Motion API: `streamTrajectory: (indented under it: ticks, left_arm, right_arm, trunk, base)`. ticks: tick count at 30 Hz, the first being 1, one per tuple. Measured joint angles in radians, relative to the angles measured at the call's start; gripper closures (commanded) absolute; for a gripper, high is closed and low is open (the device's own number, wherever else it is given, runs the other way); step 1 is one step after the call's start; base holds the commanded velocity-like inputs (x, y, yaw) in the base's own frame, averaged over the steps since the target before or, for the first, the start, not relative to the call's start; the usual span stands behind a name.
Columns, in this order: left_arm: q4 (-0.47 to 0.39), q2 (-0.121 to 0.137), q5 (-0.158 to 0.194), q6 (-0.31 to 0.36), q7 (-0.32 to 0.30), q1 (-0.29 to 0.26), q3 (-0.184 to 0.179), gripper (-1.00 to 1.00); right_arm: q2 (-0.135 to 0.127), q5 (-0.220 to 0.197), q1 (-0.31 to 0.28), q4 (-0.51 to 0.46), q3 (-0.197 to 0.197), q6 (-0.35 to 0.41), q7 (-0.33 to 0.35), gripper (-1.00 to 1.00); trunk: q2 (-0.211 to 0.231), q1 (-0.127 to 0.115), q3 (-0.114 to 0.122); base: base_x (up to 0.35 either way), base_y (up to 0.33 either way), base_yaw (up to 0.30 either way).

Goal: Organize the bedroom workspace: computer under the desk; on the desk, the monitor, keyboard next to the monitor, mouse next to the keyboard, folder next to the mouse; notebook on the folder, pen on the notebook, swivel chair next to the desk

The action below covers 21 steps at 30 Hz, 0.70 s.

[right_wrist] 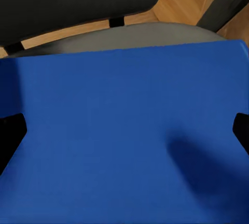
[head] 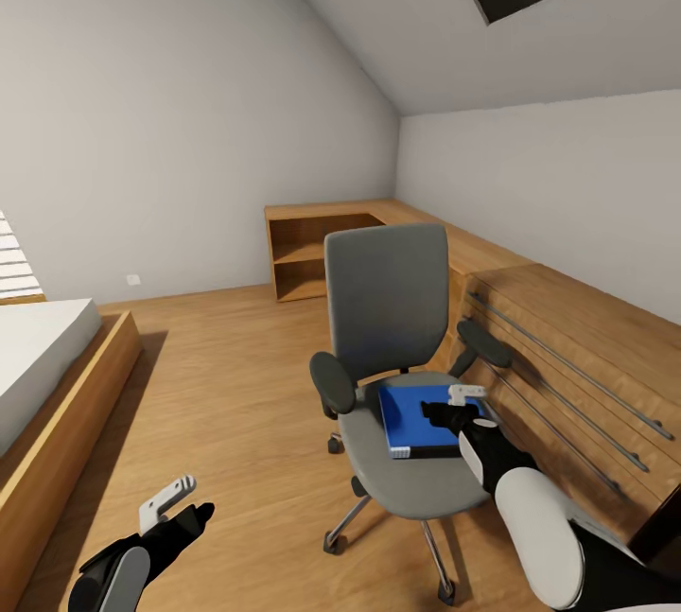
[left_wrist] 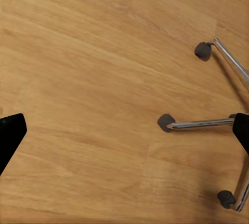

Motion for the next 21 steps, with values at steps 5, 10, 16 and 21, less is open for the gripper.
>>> streamTrajectory:
  ticks: [5, 10, 16, 21]
  left_arm:
    - [0.000, 0.000, -0.001, -0.001, 0.000, 0.000, 0.001, -1.00]
    - [0.000, -0.001, -0.003, -0.001, -0.002, 0.000, 0.000, -1.00]
    - [0.001, -0.001, -0.002, -0.001, -0.002, 0.000, 0.000, -1.00]
    - [0.001, -0.001, -0.003, -0.001, -0.003, 0.000, 0.000, -1.00]
  right_arm:
    - [0.009, 0.001, 0.000, 0.000, 0.000, -0.002, -0.001, -1.00]
    - [0.014, 0.002, 0.000, 0.000, 0.000, -0.003, -0.005, -1.00]
    - [0.013, 0.002, 0.000, 0.000, 0.000, -0.003, -0.005, -1.00]
    - [0.012, 0.003, 0.000, -0.001, 0.000, -0.003, -0.005, -1.00]
  trunk:
    - [0.000, 0.000, 0.000]
    - [0.000, 0.000, 0.000]
    - [0.000, 0.000, 0.000]
    - [0.000, 0.000, 0.000]
  base:
    - [0.054, 0.019, 0.000]
    - [0.241, 0.037, 0.000]
    - [0.145, 0.004, 0.000]
    - [0.186, 0.000, 0.000]
